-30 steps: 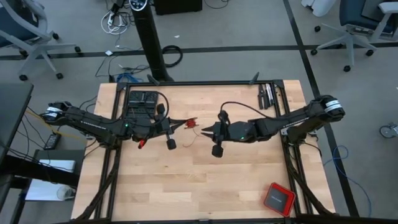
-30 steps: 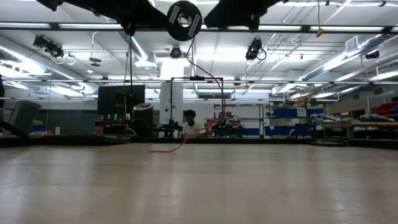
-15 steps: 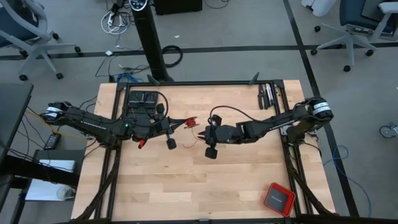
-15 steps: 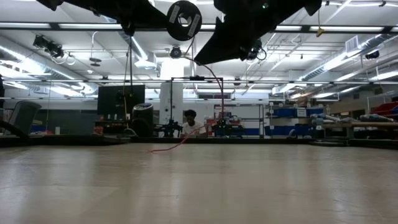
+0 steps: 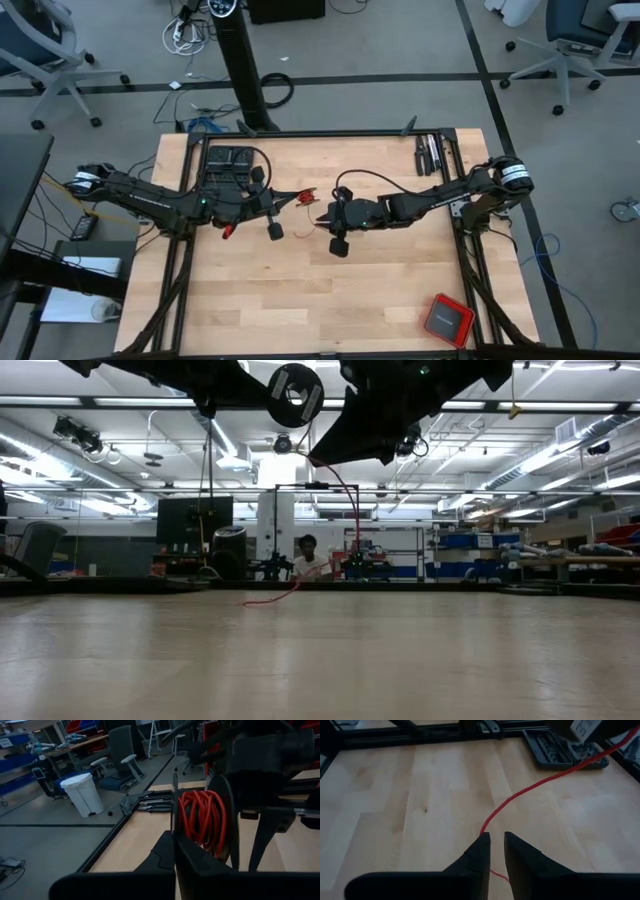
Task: Coil cords
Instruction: Uncoil the red wire from the spool
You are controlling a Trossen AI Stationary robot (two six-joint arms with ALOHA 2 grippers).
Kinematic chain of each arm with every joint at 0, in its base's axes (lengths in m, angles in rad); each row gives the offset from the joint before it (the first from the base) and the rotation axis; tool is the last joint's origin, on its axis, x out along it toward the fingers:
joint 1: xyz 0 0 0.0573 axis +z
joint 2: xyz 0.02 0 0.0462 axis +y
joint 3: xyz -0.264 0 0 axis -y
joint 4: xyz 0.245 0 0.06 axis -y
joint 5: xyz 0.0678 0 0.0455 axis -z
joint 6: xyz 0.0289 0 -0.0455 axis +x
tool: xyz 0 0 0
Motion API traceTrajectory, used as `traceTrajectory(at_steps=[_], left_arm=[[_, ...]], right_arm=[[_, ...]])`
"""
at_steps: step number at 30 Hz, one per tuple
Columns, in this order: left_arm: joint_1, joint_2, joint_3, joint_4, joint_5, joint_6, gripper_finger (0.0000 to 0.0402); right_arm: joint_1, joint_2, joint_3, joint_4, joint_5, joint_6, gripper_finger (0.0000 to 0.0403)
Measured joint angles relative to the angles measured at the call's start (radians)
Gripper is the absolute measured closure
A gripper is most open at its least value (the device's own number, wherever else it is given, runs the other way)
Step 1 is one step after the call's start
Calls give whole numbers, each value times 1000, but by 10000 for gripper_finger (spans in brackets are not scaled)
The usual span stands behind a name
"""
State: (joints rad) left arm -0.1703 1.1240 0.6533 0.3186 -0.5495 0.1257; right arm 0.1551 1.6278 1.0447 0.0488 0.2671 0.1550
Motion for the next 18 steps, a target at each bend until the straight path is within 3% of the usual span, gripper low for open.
traceTrajectory(at_steps=[18], left_arm=[[0,0,0,-4,0,0,400]], right_arm=[[-8,-33,0,-4,1,35,351]])
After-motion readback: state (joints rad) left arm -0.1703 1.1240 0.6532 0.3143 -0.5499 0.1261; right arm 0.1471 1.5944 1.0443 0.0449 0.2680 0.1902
